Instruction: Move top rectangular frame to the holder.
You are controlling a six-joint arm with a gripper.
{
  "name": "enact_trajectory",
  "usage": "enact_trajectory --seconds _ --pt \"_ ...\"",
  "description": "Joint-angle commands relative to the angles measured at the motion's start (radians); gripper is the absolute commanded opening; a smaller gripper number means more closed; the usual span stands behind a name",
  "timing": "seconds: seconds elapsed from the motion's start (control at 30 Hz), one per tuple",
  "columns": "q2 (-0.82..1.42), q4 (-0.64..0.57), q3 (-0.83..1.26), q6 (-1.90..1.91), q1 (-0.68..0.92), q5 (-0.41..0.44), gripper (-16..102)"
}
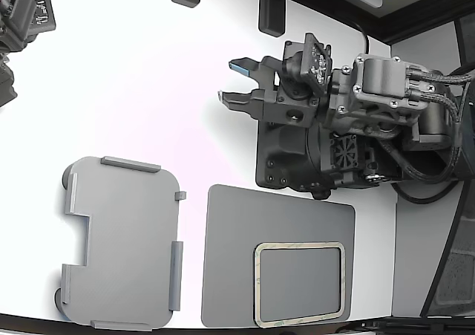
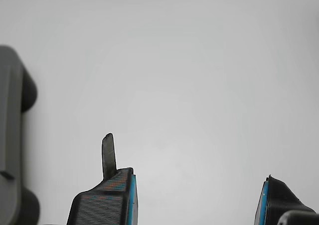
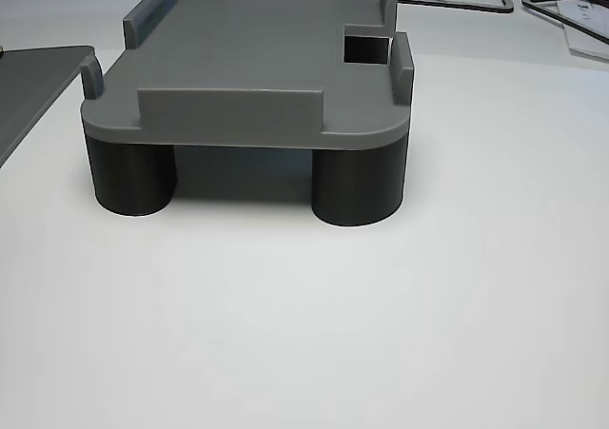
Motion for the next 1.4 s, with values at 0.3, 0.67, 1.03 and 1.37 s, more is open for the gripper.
enact_trajectory --seconds 0.3,0.67,1.03,1.37 --pt "0.015 -0.008 -0.075 -0.015 -0.008 0.009 100" --pt "-0.080 -0.127 -0.192 -0.084 0.002 -0.009 99" --pt "-0.278 0.072 -0.354 0.179 0.373 0.156 100" --pt "-0.552 0.380 -0.512 0.592 0.801 0.221 100"
